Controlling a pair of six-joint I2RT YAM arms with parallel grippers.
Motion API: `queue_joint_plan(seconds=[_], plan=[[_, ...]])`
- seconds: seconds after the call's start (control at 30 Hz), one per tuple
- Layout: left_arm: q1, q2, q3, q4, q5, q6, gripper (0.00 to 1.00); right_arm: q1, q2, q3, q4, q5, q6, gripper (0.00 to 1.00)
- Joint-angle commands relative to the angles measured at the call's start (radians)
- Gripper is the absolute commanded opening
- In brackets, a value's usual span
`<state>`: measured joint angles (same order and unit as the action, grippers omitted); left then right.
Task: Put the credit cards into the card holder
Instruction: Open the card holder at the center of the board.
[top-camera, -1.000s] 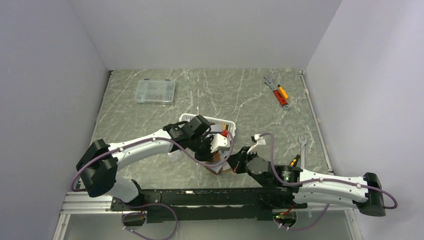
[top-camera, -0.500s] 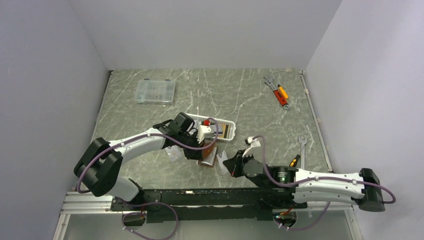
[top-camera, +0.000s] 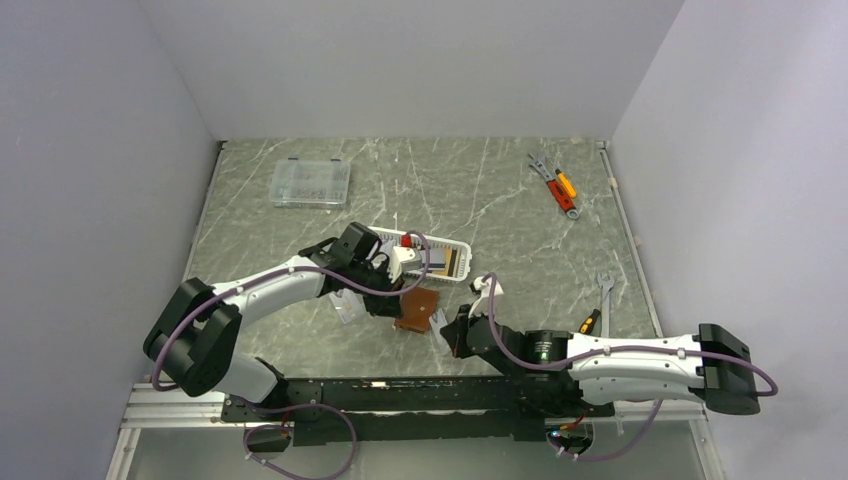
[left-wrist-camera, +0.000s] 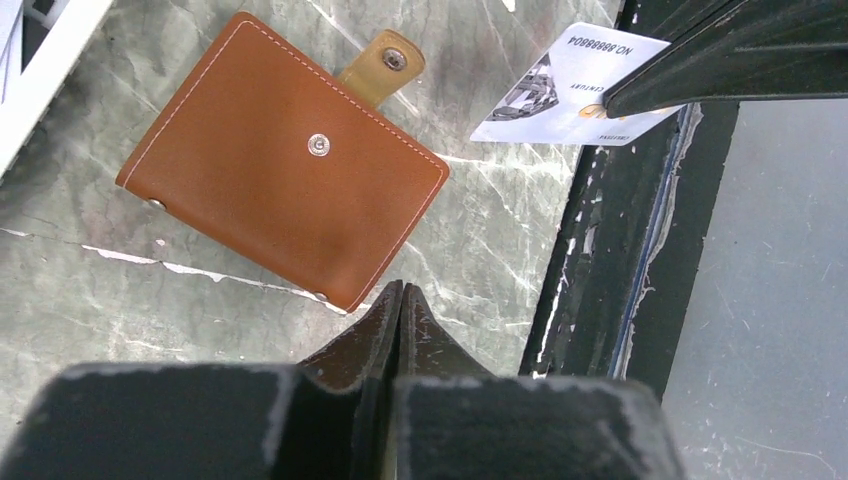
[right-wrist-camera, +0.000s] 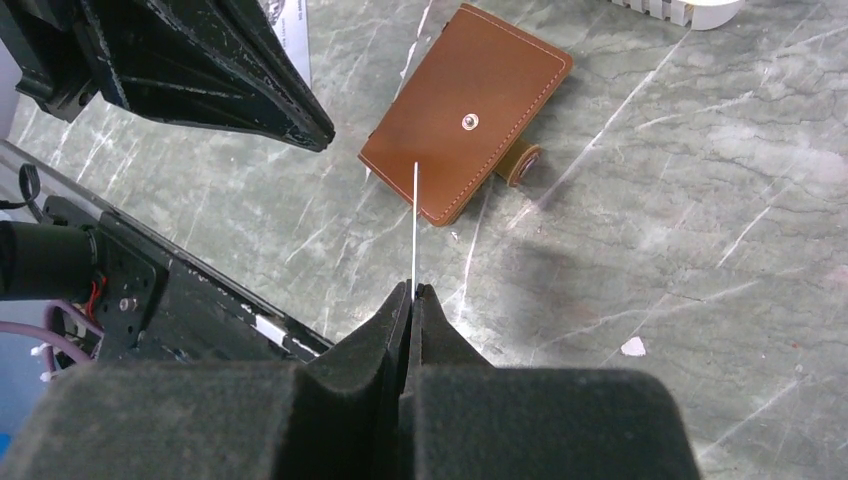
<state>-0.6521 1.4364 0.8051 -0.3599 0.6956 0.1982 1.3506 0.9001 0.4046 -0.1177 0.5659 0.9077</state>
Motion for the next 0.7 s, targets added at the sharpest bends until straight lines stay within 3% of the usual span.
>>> queue_joint_plan(seconds=[0.0,0.03,0.07,0.43,0.53,0.67], plan=[[-0.032,-0.033,0.031,-0.004,-0.021,0.051,0.16,-0.021,-0.018,0.022,0.014,-0.031,0.009,0.0],[-0.057,-0.032,0.044,-0.016,-0.061,0.082,0.3,-0.031,-0.003,0.018,0.016,-0.043,0.018,0.0],[-0.087,-0.029,0.052,-0.026,-0.108,0.114,0.37,-0.04,0.017,0.021,0.014,-0.05,0.028,0.0],[-0.248,-0.023,-0.003,0.015,-0.437,0.296,0.5,-0.107,0.15,0.101,0.003,0.021,0.059,0.0],[-0.312,-0.011,0.002,0.036,-0.535,0.331,0.63,-0.109,0.171,0.116,-0.023,0.059,0.091,0.0],[-0.366,0.008,0.015,0.055,-0.607,0.371,0.65,-0.116,0.186,0.114,-0.056,0.098,0.151,0.0]])
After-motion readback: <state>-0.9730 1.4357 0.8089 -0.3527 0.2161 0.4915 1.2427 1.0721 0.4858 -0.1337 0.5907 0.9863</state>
